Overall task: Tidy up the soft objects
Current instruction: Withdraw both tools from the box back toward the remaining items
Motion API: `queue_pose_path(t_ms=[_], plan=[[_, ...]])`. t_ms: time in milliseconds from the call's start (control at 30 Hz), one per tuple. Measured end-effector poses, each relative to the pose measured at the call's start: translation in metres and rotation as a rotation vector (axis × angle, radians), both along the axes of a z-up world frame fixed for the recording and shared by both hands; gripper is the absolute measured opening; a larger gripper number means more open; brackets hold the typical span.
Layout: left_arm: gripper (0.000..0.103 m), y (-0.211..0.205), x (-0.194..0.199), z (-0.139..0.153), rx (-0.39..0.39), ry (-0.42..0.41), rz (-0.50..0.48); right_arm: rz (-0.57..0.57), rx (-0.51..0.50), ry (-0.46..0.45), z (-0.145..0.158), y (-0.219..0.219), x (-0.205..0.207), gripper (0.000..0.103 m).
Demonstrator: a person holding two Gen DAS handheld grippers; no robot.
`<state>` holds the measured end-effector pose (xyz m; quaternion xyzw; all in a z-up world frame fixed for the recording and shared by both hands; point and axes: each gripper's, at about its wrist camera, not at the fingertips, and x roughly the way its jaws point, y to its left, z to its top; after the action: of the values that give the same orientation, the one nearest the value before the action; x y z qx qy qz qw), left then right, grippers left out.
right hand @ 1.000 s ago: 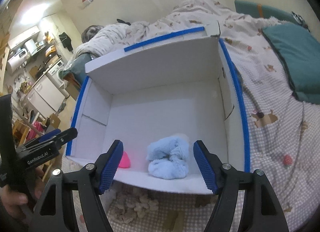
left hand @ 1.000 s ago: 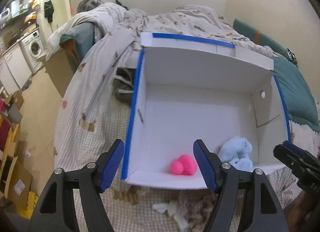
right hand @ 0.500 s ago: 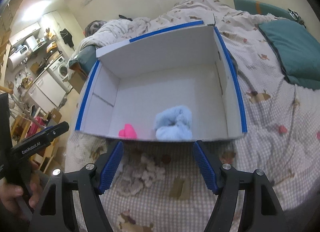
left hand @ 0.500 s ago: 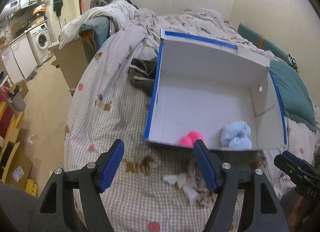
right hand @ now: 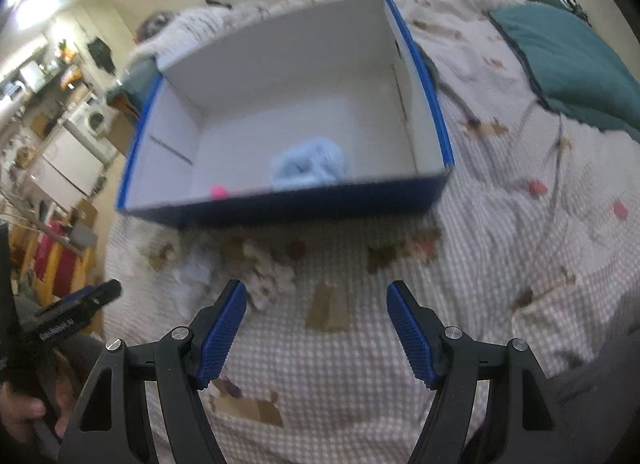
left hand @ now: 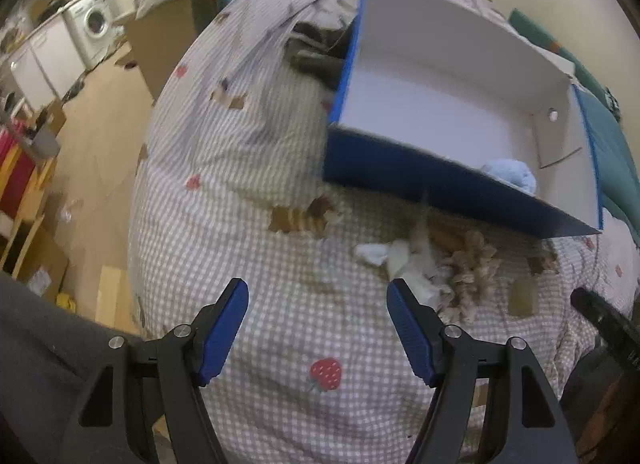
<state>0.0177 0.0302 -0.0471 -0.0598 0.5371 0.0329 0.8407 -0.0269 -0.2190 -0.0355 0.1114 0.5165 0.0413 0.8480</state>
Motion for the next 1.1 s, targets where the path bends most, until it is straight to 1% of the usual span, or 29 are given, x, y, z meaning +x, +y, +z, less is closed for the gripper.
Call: queue_pose_path(t_ms=[67,133,233,300,467,500,533,633,667,733,767,800,867,900,933,1000,1100], plan=[[0.069,0.003,0.001,-0.002,0.007,0.003,0.015,0.000,-0.058,0.045,-0.009,0.004,0.002,0.077],[0.069,0.005,0.002,-0.003,0.004,0.005,0.027,0.012,-0.083,0.082,-0.018,0.007,0.005,0.077],[0.069,0.007,0.005,-0.005,-0.008,0.020,0.038,0.035,-0.095,0.141,-0.032,0.011,0.010,0.077],[0.069,0.006,0.006,-0.007,-0.013,0.028,0.039,0.045,-0.081,0.166,-0.039,0.012,0.013,0.077],[0.069,0.004,0.008,-0.009,-0.020,0.041,0.035,0.058,-0.095,0.192,-0.051,0.014,0.023,0.076],[0.069,0.004,0.009,-0.010,-0.022,0.046,0.035,0.062,-0.090,0.198,-0.054,0.015,0.025,0.071],[0.069,0.004,0.010,-0.011,-0.023,0.050,0.036,0.067,-0.091,0.210,-0.059,0.017,0.029,0.063],[0.069,0.004,0.011,-0.014,-0.028,0.061,0.041,0.077,-0.117,0.222,-0.065,0.021,0.035,0.059],[0.069,0.005,0.011,-0.015,-0.030,0.063,0.043,0.075,-0.126,0.219,-0.066,0.023,0.036,0.056],[0.069,0.006,0.011,-0.016,-0.036,0.068,0.048,0.073,-0.143,0.207,-0.065,0.024,0.039,0.030],[0.069,0.006,0.011,-0.017,-0.037,0.071,0.050,0.073,-0.133,0.201,-0.064,0.024,0.039,0.024],[0.069,0.006,0.012,-0.017,-0.038,0.073,0.053,0.073,-0.119,0.193,-0.063,0.023,0.038,0.014],[0.069,0.007,0.012,-0.018,-0.043,0.077,0.058,0.063,-0.080,0.165,-0.053,0.016,0.036,0.012],[0.069,0.008,0.012,-0.018,-0.044,0.078,0.059,0.058,-0.038,0.142,-0.047,0.013,0.033,0.010],[0.069,0.008,0.012,-0.019,-0.045,0.079,0.059,0.057,0.014,0.107,-0.037,0.009,0.030,0.009],[0.069,0.008,0.013,-0.019,-0.044,0.081,0.061,0.063,0.087,0.051,-0.021,0.003,0.024,0.009],[0.069,0.008,0.013,-0.019,-0.046,0.080,0.061,0.067,0.186,0.004,-0.004,-0.006,0.014,0.009]])
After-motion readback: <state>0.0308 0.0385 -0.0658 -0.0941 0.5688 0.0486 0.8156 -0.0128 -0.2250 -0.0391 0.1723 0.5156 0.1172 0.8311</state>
